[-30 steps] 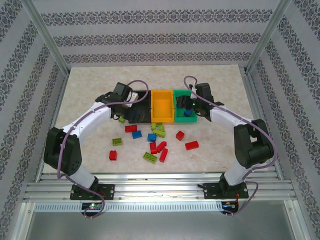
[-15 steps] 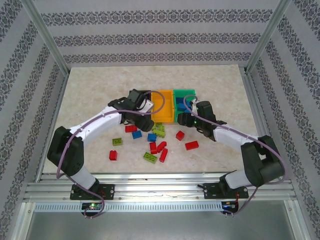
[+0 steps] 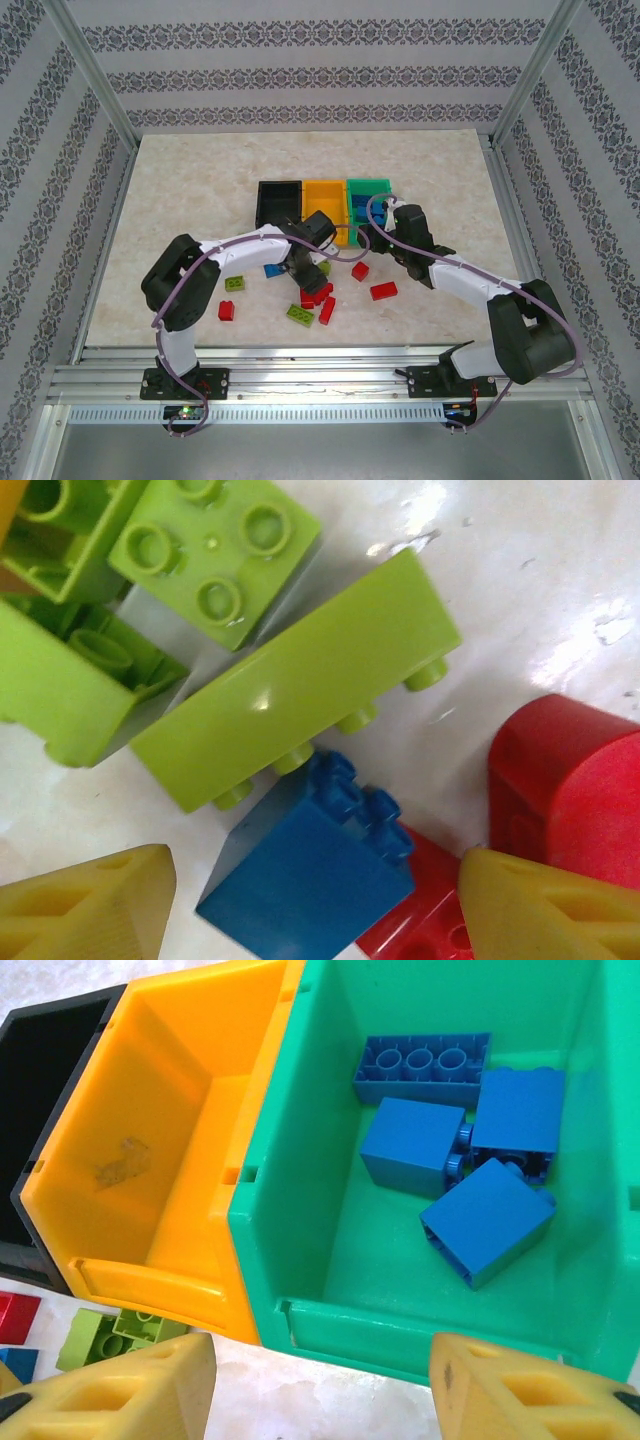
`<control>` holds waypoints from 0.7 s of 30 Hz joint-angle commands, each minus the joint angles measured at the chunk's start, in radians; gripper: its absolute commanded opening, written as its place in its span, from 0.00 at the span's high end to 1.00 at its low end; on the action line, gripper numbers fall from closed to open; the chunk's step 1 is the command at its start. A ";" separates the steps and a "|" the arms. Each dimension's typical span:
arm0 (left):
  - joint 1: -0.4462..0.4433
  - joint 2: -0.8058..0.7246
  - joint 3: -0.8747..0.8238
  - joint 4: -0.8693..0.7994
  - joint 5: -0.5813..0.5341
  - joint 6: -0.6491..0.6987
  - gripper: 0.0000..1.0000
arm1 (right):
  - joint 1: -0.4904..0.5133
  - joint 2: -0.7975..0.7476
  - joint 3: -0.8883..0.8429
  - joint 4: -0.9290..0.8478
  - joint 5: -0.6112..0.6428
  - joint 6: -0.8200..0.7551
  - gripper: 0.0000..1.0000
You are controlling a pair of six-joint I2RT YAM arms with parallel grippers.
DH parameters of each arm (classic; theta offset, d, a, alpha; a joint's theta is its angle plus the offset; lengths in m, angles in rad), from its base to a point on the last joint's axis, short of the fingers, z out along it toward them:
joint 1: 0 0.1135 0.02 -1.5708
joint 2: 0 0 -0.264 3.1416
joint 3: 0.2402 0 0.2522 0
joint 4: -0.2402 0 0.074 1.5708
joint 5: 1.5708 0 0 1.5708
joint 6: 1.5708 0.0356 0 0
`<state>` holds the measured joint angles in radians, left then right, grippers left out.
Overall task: Sort the legos into containers by color
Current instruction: Pick up the lego from the center of the table.
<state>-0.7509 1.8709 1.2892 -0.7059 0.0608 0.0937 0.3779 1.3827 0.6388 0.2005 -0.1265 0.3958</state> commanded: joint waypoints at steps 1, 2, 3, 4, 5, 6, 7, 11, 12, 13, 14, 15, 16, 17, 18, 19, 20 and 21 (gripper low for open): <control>0.001 -0.010 0.012 -0.047 -0.038 -0.009 0.25 | 0.009 -0.014 -0.007 0.027 0.023 -0.020 0.41; 0.001 -0.003 0.017 -0.052 -0.041 -0.012 0.25 | 0.010 -0.015 -0.009 0.030 0.023 -0.020 0.41; 0.001 0.003 0.022 -0.058 -0.048 -0.013 0.25 | 0.013 -0.016 -0.011 0.036 0.027 -0.020 0.41; 0.001 0.006 0.025 -0.063 -0.055 -0.013 0.26 | 0.013 -0.014 -0.011 0.038 0.030 -0.021 0.41; 0.001 0.007 0.025 -0.063 -0.060 -0.012 0.26 | 0.014 -0.009 -0.009 0.039 0.033 -0.022 0.41; 0.000 0.008 0.027 -0.061 -0.061 -0.010 0.27 | 0.014 -0.002 -0.005 0.037 0.034 -0.021 0.41; 0.001 0.010 0.032 -0.060 -0.056 -0.009 0.28 | 0.015 0.005 0.000 0.033 0.029 -0.023 0.41; 0.001 0.034 0.058 -0.071 -0.025 -0.010 0.30 | 0.024 0.010 0.000 0.045 0.029 -0.024 0.41; 0.001 0.040 0.062 -0.074 -0.021 -0.009 0.34 | 0.025 0.014 0.003 0.045 0.033 -0.026 0.41; 0.001 0.046 0.063 -0.075 -0.018 -0.008 0.35 | 0.026 0.019 0.007 0.041 0.035 -0.026 0.41; 0.001 0.050 0.067 -0.077 -0.014 -0.006 0.35 | 0.026 0.021 0.011 0.036 0.035 -0.028 0.41; 0.000 0.057 0.074 -0.081 -0.009 -0.006 0.37 | 0.026 0.021 0.012 0.035 0.033 -0.028 0.41; -0.001 0.064 0.082 -0.089 -0.011 -0.005 0.39 | 0.026 0.021 0.009 0.039 0.032 -0.027 0.41; -0.002 0.067 0.085 -0.092 -0.020 -0.004 0.40 | 0.026 0.020 0.007 0.045 0.033 -0.025 0.41; -0.003 0.069 0.082 -0.092 -0.035 -0.003 0.40 | 0.027 0.024 0.007 0.049 0.034 -0.025 0.41; -0.004 0.072 0.078 -0.092 -0.052 0.000 0.40 | 0.027 0.029 0.011 0.047 0.034 -0.025 0.41; -0.004 0.079 0.080 -0.095 -0.060 0.000 0.41 | 0.028 0.033 0.016 0.042 0.034 -0.026 0.41; -0.004 0.085 0.086 -0.100 -0.057 0.000 0.41 | 0.028 0.035 0.019 0.038 0.030 -0.026 0.41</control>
<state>-0.7509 1.9366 1.3491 -0.7483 0.0299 0.0868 0.3958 1.4036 0.6384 0.2222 -0.1116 0.3862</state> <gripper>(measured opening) 0.591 0.589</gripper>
